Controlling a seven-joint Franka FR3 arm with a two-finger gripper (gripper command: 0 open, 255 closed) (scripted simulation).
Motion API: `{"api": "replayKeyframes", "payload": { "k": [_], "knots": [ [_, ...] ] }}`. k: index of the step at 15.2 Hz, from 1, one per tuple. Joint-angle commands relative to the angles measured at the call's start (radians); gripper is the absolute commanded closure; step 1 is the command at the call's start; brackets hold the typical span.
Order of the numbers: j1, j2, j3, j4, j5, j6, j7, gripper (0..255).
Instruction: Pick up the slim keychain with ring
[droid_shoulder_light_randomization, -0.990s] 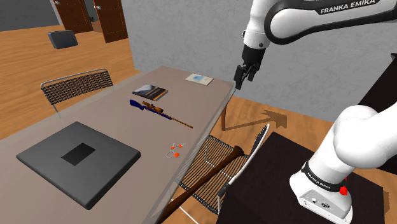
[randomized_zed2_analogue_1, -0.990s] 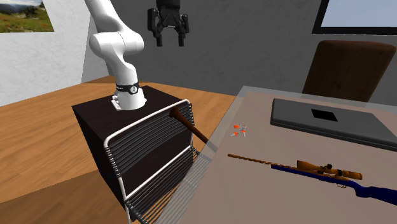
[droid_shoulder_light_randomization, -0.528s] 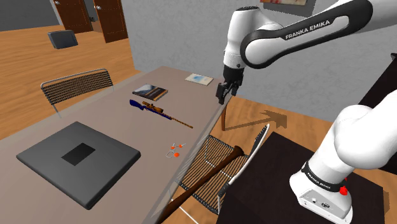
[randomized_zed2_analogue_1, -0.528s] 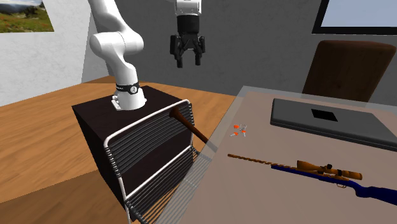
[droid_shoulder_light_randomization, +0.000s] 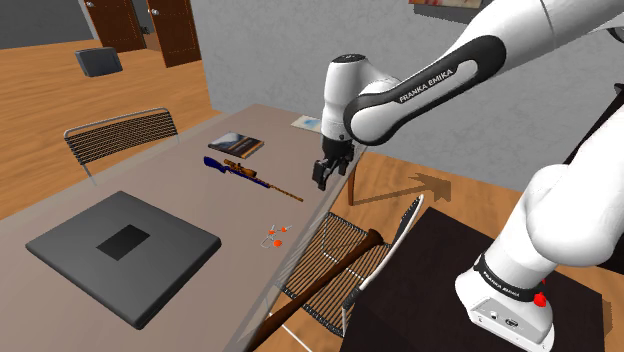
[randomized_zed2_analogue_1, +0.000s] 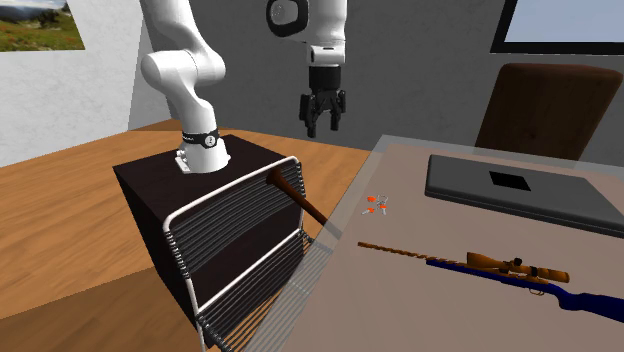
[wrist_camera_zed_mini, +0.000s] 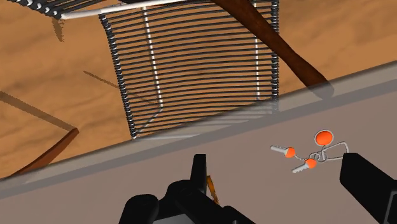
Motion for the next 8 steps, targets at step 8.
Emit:
{"api": "replayKeyframes", "payload": {
  "k": [8],
  "knots": [
    [0.050,0.337,0.038,0.154,-0.067,0.157,0.124,0]
  ]
}}
